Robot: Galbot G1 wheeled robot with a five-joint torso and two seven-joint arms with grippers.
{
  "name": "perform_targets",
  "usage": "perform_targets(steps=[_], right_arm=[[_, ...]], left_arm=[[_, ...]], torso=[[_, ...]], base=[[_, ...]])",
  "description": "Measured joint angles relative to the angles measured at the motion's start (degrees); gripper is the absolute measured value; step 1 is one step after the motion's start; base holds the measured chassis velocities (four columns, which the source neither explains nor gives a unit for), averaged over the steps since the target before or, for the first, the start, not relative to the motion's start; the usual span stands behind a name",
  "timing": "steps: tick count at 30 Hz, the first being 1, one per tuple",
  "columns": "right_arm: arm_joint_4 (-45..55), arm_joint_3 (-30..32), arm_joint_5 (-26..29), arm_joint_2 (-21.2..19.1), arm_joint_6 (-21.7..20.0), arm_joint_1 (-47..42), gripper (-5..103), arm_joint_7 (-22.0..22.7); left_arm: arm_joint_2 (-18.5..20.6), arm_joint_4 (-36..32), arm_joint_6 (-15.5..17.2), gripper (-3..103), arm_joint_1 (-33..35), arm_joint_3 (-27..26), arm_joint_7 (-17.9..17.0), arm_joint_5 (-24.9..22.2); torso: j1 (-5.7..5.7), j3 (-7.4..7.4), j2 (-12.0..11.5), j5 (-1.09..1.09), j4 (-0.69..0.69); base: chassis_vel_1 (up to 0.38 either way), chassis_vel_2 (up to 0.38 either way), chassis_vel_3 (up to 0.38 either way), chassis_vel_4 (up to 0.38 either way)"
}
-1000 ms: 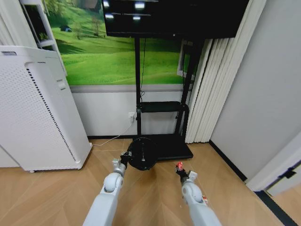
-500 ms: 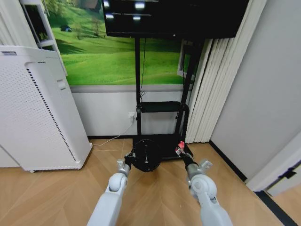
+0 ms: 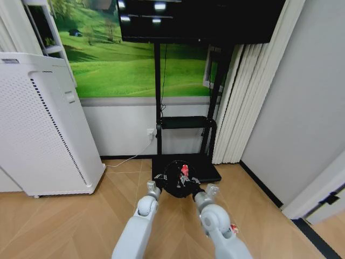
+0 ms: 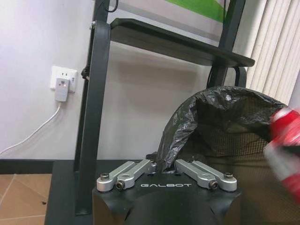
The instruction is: Pick up the trash bin and place the garbage on the floor into it.
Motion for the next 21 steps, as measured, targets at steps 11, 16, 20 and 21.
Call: perform_targets(steps=[11,16,20,21], right_arm=[[-0.95,0.73,-3.32,0.42,1.55,0.71,88,2.56],[6.81,3.83,-2.44,-1.49,0.68,-1.88,99,5.14],[11.54,6.21,-1.92,-3.40,0.01,-4.62,100,6.10],[12.69,7.11,-1.93,-4.02,-0.07,-5.95,100,6.30]], left_arm=[[1.68,-3.47,0.46,3,2.44,0.10,0.05,-1.07],[2.79,-4.88,0.63,3,3.30,-1.25,0.00,-1.37],[4.15,-6.19,0.72,3,4.13,-2.86,0.03,-1.28],[4.57,-6.92,0.85,3,4.51,-3.49,0.03,-1.49]], torso=[[0.00,0.00,-0.01,0.00,0.00],[0.00,0.00,-0.01,-0.01,-0.01],[0.00,0.00,-0.01,-0.01,0.00],[0.00,0.00,-0.01,-0.02,0.01]], base=[[0.000,0.000,0.000,0.000],[0.000,0.000,0.000,0.000],[0.000,0.000,0.000,0.000],[0.000,0.000,0.000,0.000]])
